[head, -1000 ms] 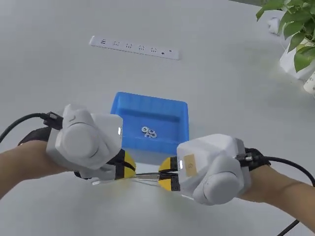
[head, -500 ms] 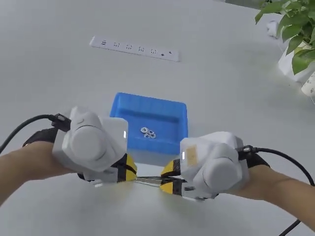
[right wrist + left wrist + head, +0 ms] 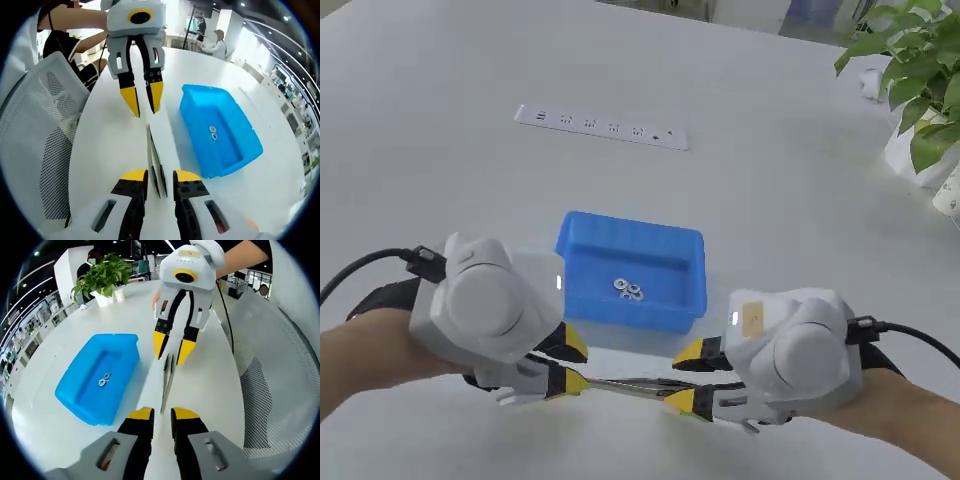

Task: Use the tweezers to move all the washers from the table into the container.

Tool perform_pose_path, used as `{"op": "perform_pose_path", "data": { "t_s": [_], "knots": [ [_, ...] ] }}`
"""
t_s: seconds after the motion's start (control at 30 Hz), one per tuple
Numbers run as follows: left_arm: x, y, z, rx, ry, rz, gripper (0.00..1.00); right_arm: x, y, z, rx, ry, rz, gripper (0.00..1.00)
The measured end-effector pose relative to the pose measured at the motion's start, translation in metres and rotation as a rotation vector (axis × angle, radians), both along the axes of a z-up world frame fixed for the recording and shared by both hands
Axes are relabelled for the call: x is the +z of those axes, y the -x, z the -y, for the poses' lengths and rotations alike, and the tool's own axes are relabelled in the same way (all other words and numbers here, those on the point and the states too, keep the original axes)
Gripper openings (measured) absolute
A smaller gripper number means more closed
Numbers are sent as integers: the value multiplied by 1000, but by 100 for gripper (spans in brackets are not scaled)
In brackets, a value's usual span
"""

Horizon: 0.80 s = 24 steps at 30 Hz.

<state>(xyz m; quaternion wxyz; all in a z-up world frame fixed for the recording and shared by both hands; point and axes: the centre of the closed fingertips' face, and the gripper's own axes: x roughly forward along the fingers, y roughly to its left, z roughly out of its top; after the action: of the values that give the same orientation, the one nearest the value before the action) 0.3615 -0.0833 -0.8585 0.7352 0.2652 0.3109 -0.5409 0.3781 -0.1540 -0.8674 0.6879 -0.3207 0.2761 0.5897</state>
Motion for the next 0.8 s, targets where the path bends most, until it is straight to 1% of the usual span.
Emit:
{"op": "perform_pose_path", "data": {
  "t_s": [0.13,0.17,0.2,0.23,0.27,0.3,0.33,0.37,0.4,0.47,0.5,0.53,0.57,0.6,0.63,0.67,0.7,0.73,0.77,0.8],
  "knots": [
    [6,12,-11,37,12,-7,21,18,0,8,-82,-73,3,23],
    [9,18,-14,49,33,-17,23,24,1,11,-108,-98,2,24],
    [12,22,-14,64,56,-35,24,28,3,11,-123,-125,-3,25],
    [16,27,-17,82,76,-52,27,34,6,12,-149,-164,-17,28],
    [19,31,-18,88,89,-52,28,38,8,13,-165,-187,-28,31],
    [23,35,-19,94,100,-43,28,42,11,15,-174,-206,-37,33],
    [25,39,-19,101,113,-54,30,44,15,19,-180,-206,-33,34],
    [26,45,-19,116,130,-80,32,46,17,22,-190,-207,-28,34],
    [27,50,-19,128,135,-93,35,48,20,24,-200,-215,-23,34],
    [27,60,-21,122,119,-67,35,52,29,32,-231,-228,-17,35],
    [26,68,-21,120,106,-66,35,54,32,35,-240,-232,-12,35],
    [23,73,-22,123,94,-75,36,55,35,38,-253,-241,-13,35],
    [21,78,-25,133,75,-87,37,58,39,41,-280,-262,-19,35],
    [20,84,-26,136,67,-81,37,60,42,44,-295,-272,-17,36],
    [21,89,-26,138,66,-77,38,63,46,48,-311,-280,-14,37],
    [23,94,-27,155,69,-86,39,64,49,51,-319,-283,-12,38],
    [27,96,-28,169,79,-88,40,66,54,55,-331,-283,-10,39],
    [30,98,-28,179,89,-79,40,67,57,58,-338,-284,-8,40],
    [37,97,-30,202,104,-55,41,69,61,62,-351,-288,-10,41],
    [43,96,-34,226,107,-42,42,69,62,64,-357,-290,-12,42]
  ]
}}
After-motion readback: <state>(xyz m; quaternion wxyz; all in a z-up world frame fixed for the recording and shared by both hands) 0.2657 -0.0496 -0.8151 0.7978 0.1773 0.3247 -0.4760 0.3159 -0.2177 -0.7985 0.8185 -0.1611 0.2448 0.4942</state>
